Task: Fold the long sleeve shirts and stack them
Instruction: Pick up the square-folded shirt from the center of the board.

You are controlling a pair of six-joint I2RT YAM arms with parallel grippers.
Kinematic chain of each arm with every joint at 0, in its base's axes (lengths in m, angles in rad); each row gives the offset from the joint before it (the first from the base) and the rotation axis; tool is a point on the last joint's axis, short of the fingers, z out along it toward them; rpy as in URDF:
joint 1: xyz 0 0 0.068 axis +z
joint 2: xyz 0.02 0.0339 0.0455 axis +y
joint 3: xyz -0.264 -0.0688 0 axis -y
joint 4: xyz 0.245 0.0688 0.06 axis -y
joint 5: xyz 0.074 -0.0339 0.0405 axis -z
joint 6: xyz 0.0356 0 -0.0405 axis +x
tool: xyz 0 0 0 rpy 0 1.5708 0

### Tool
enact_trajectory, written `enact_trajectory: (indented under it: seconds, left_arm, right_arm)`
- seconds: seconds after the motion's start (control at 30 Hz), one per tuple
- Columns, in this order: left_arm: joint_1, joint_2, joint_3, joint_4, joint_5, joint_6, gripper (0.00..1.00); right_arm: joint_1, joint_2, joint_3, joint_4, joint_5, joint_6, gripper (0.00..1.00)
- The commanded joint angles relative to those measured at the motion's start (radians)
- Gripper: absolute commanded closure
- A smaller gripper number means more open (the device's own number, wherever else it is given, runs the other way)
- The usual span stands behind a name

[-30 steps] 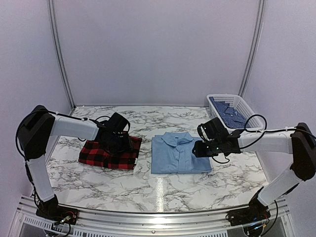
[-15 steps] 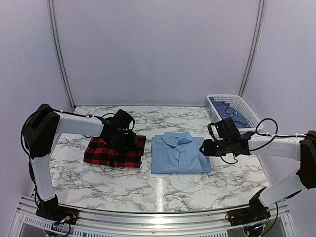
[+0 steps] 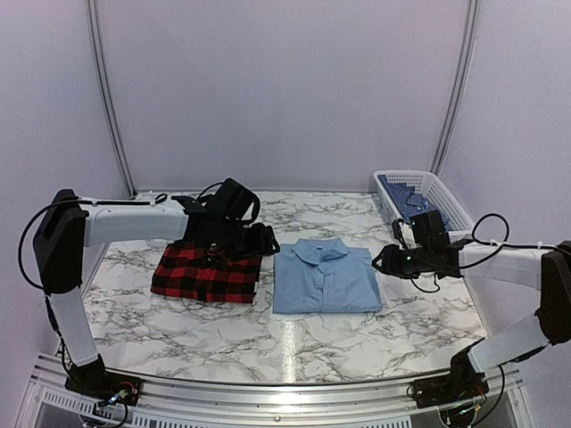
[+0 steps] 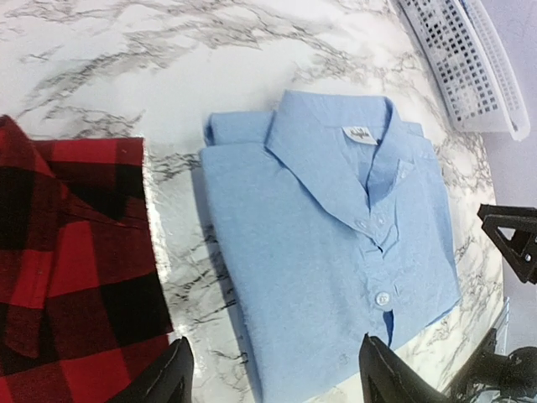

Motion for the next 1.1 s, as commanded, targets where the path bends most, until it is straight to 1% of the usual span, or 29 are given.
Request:
enact_trajectory:
  seconds: [0.0, 0.4, 0.7, 0.83, 0.97, 1.07]
  left_arm:
    - [-0.032, 0.092, 0.041, -0.019, 0.039, -0.007, 0.32]
    - [-0.050, 0.237, 0.105, -0.011, 0.041, -0.022, 0.39]
    - [-0.057, 0.312, 0.153, -0.012, 0.031, -0.023, 0.44]
    - [-0.064, 0.329, 0.162, -0.013, 0.006, -0.039, 0.48]
    - [-0.077, 0.334, 0.165, -0.027, -0.047, -0.068, 0.53]
    - [-0.087, 0.348, 0.174, -0.040, -0.068, -0.082, 0.55]
  right_arm:
    - [-0.022, 0.023, 0.001, 0.056, -0.059, -0.011, 0.57]
    - [-0.031, 0.136, -0.030, 0.127, -0.045, -0.025, 0.57]
    - [-0.031, 0.223, -0.019, 0.146, -0.013, -0.046, 0.57]
    - [-0.024, 0.256, -0.010, 0.146, -0.014, -0.047, 0.57]
    - [-0.001, 0.281, 0.010, 0.141, 0.014, -0.051, 0.58]
    - [0.025, 0.293, 0.029, 0.123, 0.045, -0.051, 0.59]
